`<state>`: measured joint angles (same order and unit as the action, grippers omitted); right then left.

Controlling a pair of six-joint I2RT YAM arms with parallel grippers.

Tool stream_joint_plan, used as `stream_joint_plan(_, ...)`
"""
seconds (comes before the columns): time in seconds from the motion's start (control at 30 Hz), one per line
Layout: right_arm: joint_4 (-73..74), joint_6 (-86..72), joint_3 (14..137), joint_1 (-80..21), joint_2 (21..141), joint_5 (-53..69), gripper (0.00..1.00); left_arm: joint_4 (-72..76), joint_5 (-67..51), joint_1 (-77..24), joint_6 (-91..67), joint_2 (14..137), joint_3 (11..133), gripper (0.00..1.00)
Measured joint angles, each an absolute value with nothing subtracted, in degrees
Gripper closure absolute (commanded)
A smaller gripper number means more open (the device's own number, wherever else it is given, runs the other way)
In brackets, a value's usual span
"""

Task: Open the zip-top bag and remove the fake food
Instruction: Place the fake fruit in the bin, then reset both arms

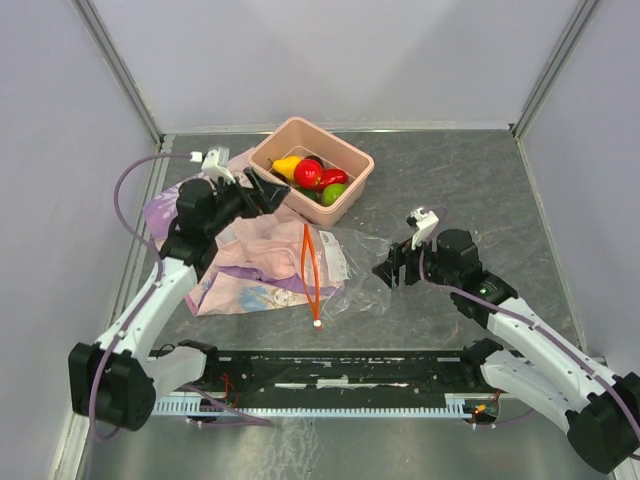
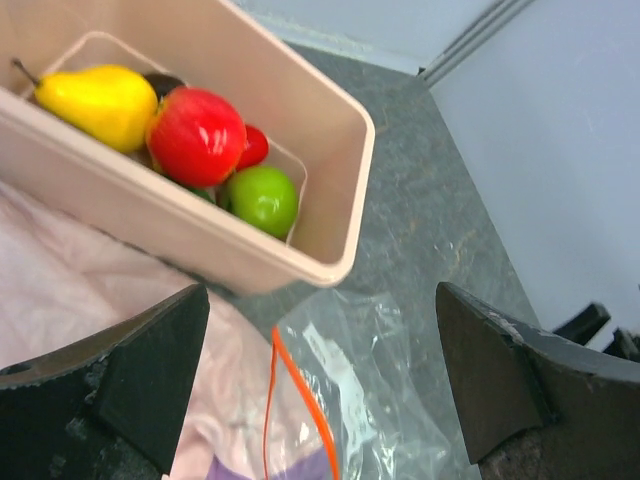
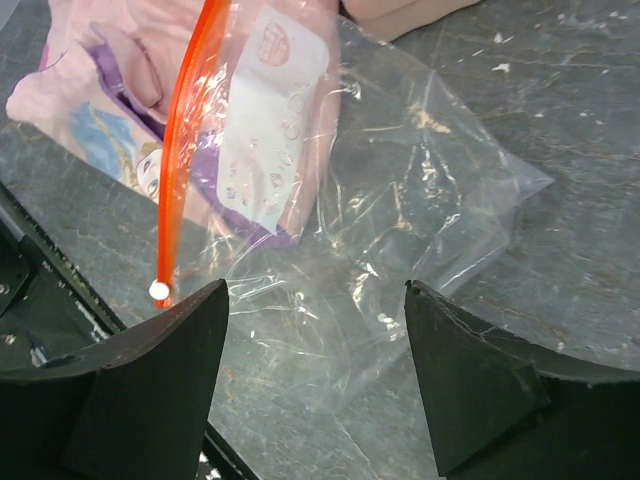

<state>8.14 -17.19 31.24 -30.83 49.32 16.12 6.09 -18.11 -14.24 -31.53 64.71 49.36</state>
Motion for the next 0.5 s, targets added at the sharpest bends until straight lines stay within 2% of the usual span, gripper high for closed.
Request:
stream_joint_plan(0.1,8.03,-17.98,30.68,-30.61,47.88,13.87,0.15,6.13,-18.5,-14.15,-32.51,58.96,43.83,0.01)
stream_joint_plan(0.27,6.7,-20.78,27.64,-30.37,46.68,10.59,0.13,7.81,-19.73,-14.09,-34.96,48.71,34.24,0.02)
stream_joint_plan(0.5,6.31,-24.77,26.24,-30.02,49.15,7.03,0.13,13.58,-25.54,-14.04,-42.26,43.77,22.48,0.08)
